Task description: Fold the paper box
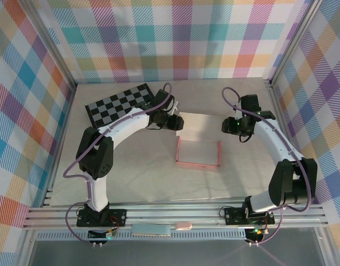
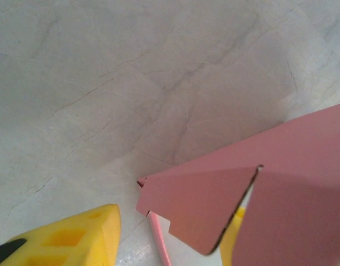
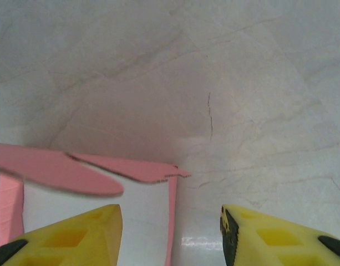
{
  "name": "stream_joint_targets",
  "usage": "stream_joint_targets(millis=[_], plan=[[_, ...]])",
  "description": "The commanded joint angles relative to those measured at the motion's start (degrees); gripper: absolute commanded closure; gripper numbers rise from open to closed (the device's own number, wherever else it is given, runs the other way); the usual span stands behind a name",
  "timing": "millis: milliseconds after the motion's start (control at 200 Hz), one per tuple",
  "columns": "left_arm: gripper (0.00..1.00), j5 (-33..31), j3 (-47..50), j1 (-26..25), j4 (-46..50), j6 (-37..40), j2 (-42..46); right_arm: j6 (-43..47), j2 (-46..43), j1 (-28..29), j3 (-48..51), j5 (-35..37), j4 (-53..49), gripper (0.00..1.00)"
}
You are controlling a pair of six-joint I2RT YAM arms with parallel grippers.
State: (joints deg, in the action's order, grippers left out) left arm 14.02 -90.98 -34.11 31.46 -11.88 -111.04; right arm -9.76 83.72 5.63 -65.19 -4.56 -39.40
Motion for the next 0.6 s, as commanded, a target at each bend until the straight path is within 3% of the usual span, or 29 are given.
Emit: stream_joint_targets(millis=[0,250,595], plan=[[0.54,-0.3,-2.1,-0.5,1.2,1.0,-1.2,5.3,2.2,-0.3,-0.6,-5.5,3.5,0.53],[0.65,-0.2,-3.5,-0.7,1.3,0.0,-2.7,6.3,5.4,-0.4,-1.0,-8.5,6.0,0.66],[0.78,-2.2,-5.2,-1.0,2.1,-1.2,-4.4,7.6,7.4,-0.4,-2.0,-8.7,6.5,0.75]])
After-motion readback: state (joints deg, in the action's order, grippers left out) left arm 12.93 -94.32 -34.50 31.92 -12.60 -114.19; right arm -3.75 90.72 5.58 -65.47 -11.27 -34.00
